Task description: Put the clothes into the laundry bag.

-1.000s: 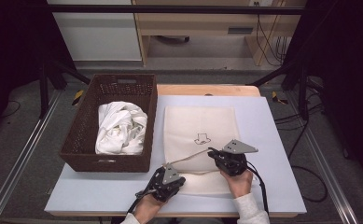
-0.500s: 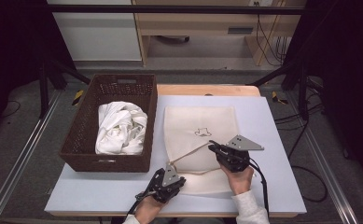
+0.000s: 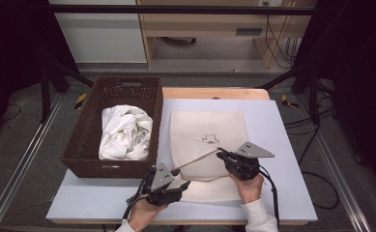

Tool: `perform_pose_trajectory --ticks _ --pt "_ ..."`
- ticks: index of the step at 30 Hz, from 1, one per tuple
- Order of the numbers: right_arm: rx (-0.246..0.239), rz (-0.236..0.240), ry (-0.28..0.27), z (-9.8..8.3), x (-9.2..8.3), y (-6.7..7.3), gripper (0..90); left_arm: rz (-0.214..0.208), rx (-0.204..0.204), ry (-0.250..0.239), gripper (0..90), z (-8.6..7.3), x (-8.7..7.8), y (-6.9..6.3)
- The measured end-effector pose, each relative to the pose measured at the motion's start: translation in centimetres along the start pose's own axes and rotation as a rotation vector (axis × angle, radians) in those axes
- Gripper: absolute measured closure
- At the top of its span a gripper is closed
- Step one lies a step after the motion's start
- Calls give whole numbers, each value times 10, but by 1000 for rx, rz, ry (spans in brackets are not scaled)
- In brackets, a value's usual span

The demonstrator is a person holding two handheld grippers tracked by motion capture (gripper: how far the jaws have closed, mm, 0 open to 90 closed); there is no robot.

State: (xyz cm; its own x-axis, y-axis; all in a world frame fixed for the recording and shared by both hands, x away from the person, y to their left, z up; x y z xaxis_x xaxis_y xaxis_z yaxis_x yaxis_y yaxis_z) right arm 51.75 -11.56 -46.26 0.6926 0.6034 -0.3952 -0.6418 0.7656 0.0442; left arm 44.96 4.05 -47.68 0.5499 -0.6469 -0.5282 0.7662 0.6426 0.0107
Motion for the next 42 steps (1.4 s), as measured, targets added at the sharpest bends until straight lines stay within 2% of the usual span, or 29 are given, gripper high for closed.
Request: perform_pose_trajectory --ticks 4,6,7,8,9,10,11,13,15,23,26,27,28,29,31,33,34,35,36,39,42 --pt "1 1 4 0 0 0 861 41 -28 -51 418 14 -20 20" --pt "4 2 7 -1 1 0 860 59 -38 -63 395 18 -28 28" --pt "2 2 7 -1 1 0 861 59 -38 -63 387 18 -28 28" --pt "2 1 9 -1 1 0 861 83 -50 -84 380 24 -38 40" --pt "1 0 9 -1 1 0 861 83 -50 -84 376 24 -38 40" --pt "1 -1 8 -1 1 0 861 100 -62 -96 370 29 -46 49" --pt "1 -1 8 -1 1 0 861 100 -62 -96 363 29 -46 49" --pt "-1 -1 8 -1 2 0 860 134 -71 -111 350 33 -55 62" --pt "-1 -2 10 -2 1 -1 861 140 -78 -119 344 35 -57 65" --pt "0 -5 15 -3 2 -1 860 214 -95 -129 294 51 -72 102" --pt "1 -8 14 -2 2 -2 861 240 -95 -127 273 55 -76 116" --pt "1 -8 14 -2 2 -2 861 240 -95 -127 269 55 -76 116" --pt "3 -10 16 -2 1 -2 861 263 -88 -126 263 59 -78 126" --pt "3 -10 18 -3 2 -2 861 263 -88 -126 258 59 -78 126" --pt "0 -9 18 -3 2 -2 861 296 -79 -106 252 63 -79 139" --pt "-4 -8 19 -4 3 -2 861 323 -71 -79 244 69 -79 158" --pt "-5 -7 20 -4 3 -2 861 329 -72 -69 242 70 -78 165" --pt "-4 -8 19 -4 3 -2 861 329 -72 -69 240 70 -78 165" --pt "-4 -8 20 -4 3 -2 861 356 -64 -44 231 70 -75 178" --pt "0 -6 21 -4 2 -2 861 393 -67 8 203 66 -69 199" --pt "0 -7 24 -4 3 -3 861 411 -61 51 187 58 -64 218"
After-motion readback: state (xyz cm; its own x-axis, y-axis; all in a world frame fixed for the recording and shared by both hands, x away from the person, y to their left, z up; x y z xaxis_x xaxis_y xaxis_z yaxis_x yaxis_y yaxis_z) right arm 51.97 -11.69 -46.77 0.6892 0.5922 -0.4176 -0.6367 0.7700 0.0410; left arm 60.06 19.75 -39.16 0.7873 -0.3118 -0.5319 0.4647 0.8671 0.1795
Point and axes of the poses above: each handheld gripper's, and its own axes: x roughly forward along the jaws, z roughly out of its top, y roughly to its left, the point moved 10 cm from there along x, roughly forward along the jaws, and after that the axes turned 2 degrees about y, right-handed, at the moved point
